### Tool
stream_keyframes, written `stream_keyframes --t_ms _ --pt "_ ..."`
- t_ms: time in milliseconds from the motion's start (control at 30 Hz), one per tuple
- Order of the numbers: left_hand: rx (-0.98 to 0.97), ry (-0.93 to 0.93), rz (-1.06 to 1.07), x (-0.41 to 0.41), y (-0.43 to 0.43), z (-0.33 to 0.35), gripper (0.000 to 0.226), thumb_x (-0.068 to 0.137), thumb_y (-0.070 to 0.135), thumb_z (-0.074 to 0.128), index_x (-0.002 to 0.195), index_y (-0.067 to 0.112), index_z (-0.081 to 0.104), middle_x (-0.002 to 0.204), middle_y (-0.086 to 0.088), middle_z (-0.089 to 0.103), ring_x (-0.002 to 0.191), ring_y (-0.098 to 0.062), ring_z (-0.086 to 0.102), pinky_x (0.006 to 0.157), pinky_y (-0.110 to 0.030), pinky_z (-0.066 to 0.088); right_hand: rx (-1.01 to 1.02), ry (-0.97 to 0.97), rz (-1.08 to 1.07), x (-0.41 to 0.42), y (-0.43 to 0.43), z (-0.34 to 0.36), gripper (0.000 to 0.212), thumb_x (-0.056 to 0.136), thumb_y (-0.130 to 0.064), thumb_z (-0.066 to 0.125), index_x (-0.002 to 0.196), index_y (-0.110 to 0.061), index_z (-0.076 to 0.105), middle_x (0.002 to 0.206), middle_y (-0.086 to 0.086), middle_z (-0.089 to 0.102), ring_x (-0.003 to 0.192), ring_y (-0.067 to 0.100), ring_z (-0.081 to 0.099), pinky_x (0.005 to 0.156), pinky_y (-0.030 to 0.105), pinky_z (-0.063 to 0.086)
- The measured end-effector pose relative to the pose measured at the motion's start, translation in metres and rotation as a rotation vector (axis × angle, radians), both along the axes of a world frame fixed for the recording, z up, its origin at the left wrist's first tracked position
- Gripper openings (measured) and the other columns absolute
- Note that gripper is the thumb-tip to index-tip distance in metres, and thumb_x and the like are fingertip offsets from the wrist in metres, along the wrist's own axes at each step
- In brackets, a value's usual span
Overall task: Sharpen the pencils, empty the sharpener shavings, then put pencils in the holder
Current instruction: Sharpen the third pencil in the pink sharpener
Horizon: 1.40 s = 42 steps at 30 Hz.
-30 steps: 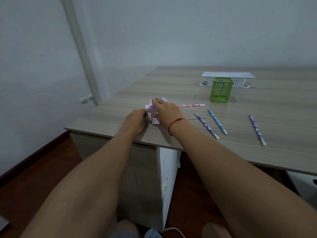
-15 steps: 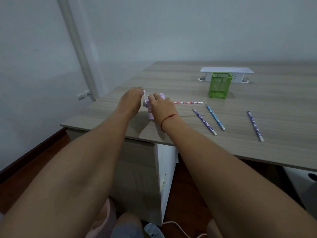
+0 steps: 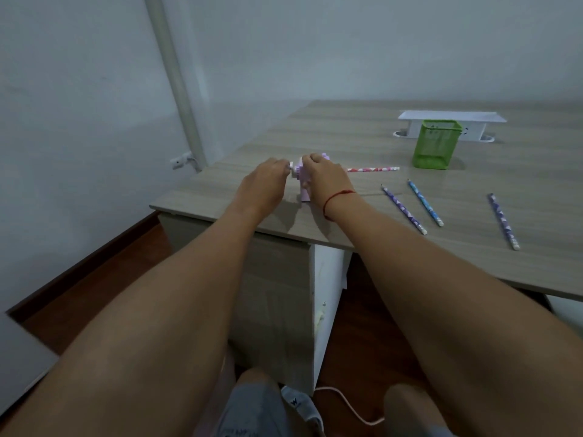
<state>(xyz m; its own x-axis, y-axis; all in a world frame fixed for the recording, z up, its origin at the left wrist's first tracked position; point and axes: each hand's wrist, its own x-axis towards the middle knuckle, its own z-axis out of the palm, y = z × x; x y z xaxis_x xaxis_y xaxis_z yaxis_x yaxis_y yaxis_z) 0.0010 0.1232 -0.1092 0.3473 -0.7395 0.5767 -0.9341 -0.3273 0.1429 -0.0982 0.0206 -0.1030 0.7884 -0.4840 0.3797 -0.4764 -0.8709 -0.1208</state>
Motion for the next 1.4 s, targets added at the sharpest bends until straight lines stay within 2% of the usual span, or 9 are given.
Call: stream_keyframes --t_ms 133,333,467,600,700,933,1033,1267,1400 --pt "0.025 -0.012 -0.029 0.002 0.002 0.002 0.018 0.098 0.011 0.038 0.097 0.007 0.056 0.100 -0.014 0.058 0.091 -0.032 0.055 0.069 -0.035 0.039 0.024 -0.033 0.019 0.003 -0.008 -0.007 0.055 0.084 -0.018 0.066 0.134 -0.011 0.043 0.143 0.008 0.043 0.120 0.033 0.052 0.101 0.046 0.044" --pt "0.052 -0.043 -0.063 0.007 0.005 0.000 0.017 0.097 0.013 0.040 0.099 0.008 0.056 0.098 -0.014 0.058 0.091 -0.033 0.057 0.073 -0.042 0.047 -0.054 -0.062 0.025 0.004 -0.012 -0.017 0.054 0.090 -0.026 0.056 0.140 -0.012 0.040 0.151 0.007 0.035 0.125 0.036 0.047 0.104 0.048 0.039" --pt "0.220 -0.072 -0.070 0.001 0.006 -0.019 0.022 0.096 0.018 0.045 0.100 0.004 0.062 0.101 -0.015 0.058 0.092 -0.033 0.057 0.076 -0.041 0.046 -0.057 -0.069 0.082 -0.001 -0.013 -0.017 0.057 0.089 -0.015 0.057 0.143 -0.009 0.038 0.151 0.008 0.035 0.134 0.034 0.040 0.111 0.044 0.032" --pt "0.304 0.067 -0.029 0.011 -0.007 -0.021 0.026 0.094 0.024 0.046 0.100 0.007 0.065 0.105 -0.014 0.059 0.095 -0.034 0.057 0.084 -0.044 0.049 -0.076 -0.042 0.038 0.000 -0.014 -0.012 0.051 0.092 -0.021 0.054 0.140 -0.016 0.038 0.146 0.002 0.042 0.121 0.033 0.053 0.101 0.044 0.040" --pt "0.344 0.029 0.002 0.023 -0.018 -0.017 0.027 0.093 0.026 0.046 0.100 0.009 0.066 0.105 -0.014 0.060 0.096 -0.036 0.058 0.083 -0.043 0.048 -0.082 -0.029 0.048 0.005 -0.017 -0.010 0.048 0.092 -0.020 0.054 0.137 -0.013 0.040 0.142 0.006 0.044 0.110 0.035 0.059 0.095 0.043 0.046" --pt "0.271 -0.115 0.104 0.042 -0.050 -0.012 0.018 0.089 0.017 0.051 0.101 0.011 0.062 0.106 -0.014 0.061 0.100 -0.034 0.059 0.084 -0.042 0.043 -0.091 0.007 -0.007 0.019 -0.021 -0.008 0.048 0.090 -0.019 0.057 0.135 -0.011 0.042 0.137 0.008 0.048 0.108 0.036 0.060 0.098 0.051 0.045" --pt "0.167 -0.029 0.148 0.046 -0.064 -0.009 0.024 0.090 0.004 0.046 0.112 0.007 0.055 0.117 -0.016 0.054 0.109 -0.036 0.055 0.088 -0.044 0.042 -0.086 0.002 -0.025 0.022 -0.021 -0.007 0.042 0.091 -0.016 0.056 0.131 -0.009 0.045 0.134 0.009 0.049 0.106 0.037 0.060 0.097 0.051 0.046" --pt "-0.046 -0.016 -0.013 0.050 -0.053 0.011 0.028 0.101 0.014 0.032 0.105 -0.002 0.055 0.108 -0.023 0.054 0.101 -0.039 0.052 0.085 -0.047 0.042 -0.089 0.014 -0.049 0.027 -0.015 0.003 0.033 0.095 -0.012 0.047 0.127 -0.004 0.050 0.131 0.014 0.051 0.118 0.034 0.054 0.095 0.044 0.047" --pt "0.009 -0.061 -0.001 0.028 -0.022 -0.015 0.023 0.097 0.008 0.040 0.110 -0.001 0.057 0.107 -0.020 0.056 0.099 -0.035 0.055 0.078 -0.040 0.041 -0.055 0.015 -0.028 0.025 -0.015 0.007 0.032 0.096 -0.016 0.045 0.126 -0.005 0.051 0.132 0.014 0.050 0.120 0.035 0.053 0.096 0.043 0.044"
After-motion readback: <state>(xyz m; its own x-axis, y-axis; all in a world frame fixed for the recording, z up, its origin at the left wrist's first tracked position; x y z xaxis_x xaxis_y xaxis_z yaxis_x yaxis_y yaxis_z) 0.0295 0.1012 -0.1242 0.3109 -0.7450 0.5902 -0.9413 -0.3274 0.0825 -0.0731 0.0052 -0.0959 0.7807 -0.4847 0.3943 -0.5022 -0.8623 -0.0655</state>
